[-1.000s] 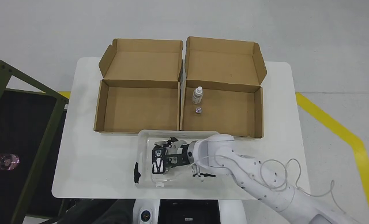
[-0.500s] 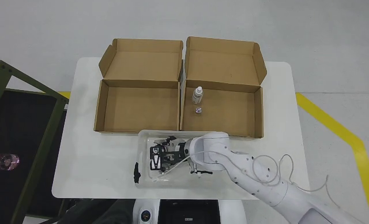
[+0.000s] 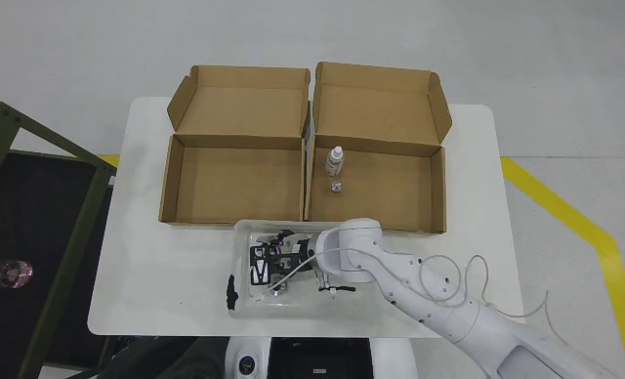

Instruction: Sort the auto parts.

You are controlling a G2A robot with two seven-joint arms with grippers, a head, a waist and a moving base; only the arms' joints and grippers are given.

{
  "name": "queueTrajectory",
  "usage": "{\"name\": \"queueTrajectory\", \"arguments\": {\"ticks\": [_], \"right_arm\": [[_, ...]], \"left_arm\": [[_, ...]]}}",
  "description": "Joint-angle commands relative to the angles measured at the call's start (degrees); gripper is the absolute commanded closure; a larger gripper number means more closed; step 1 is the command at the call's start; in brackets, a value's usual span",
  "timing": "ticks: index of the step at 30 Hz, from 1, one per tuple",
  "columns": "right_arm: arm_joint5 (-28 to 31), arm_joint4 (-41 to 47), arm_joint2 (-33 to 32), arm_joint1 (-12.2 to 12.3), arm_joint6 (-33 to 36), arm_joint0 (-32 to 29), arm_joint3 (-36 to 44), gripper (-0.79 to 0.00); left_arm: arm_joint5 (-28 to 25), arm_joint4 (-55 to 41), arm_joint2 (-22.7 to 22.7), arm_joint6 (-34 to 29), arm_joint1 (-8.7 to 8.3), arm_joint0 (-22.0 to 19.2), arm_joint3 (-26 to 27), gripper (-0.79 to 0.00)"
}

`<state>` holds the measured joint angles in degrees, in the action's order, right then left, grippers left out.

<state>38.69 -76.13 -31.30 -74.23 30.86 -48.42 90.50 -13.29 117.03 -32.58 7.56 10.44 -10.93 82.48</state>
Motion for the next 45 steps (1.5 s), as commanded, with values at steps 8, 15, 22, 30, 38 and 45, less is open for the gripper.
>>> {"name": "queueTrajectory", "arguments": {"ticks": [8,15,22,30,38,45], "right_arm": [[1.9,1.5,-0.9,-0.3,-1.0,0.1,0.8,0.000],[3.8,2.5,-3.3,0.3,-0.7,-1.0,4.8,0.000],[5.5,3.2,-6.5,1.4,-0.1,-2.8,9.9,0.000],[6.2,3.8,-9.0,2.0,0.2,-3.6,13.7,0.000],[5.6,4.1,-11.0,2.2,-0.6,-3.3,14.9,0.000],[4.9,5.7,-12.9,2.0,-0.8,-1.0,13.1,0.000]], "left_arm": [[0.0,0.0,0.0,0.0,0.00,0.0,0.0,-0.785],[0.0,0.0,0.0,0.0,0.00,0.0,0.0,-0.785],[0.0,0.0,0.0,0.0,0.00,0.0,0.0,-0.785],[0.0,0.0,0.0,0.0,0.00,0.0,0.0,-0.785],[0.0,0.0,0.0,0.0,0.00,0.0,0.0,-0.785],[0.0,0.0,0.0,0.0,0.00,0.0,0.0,-0.785]]}}
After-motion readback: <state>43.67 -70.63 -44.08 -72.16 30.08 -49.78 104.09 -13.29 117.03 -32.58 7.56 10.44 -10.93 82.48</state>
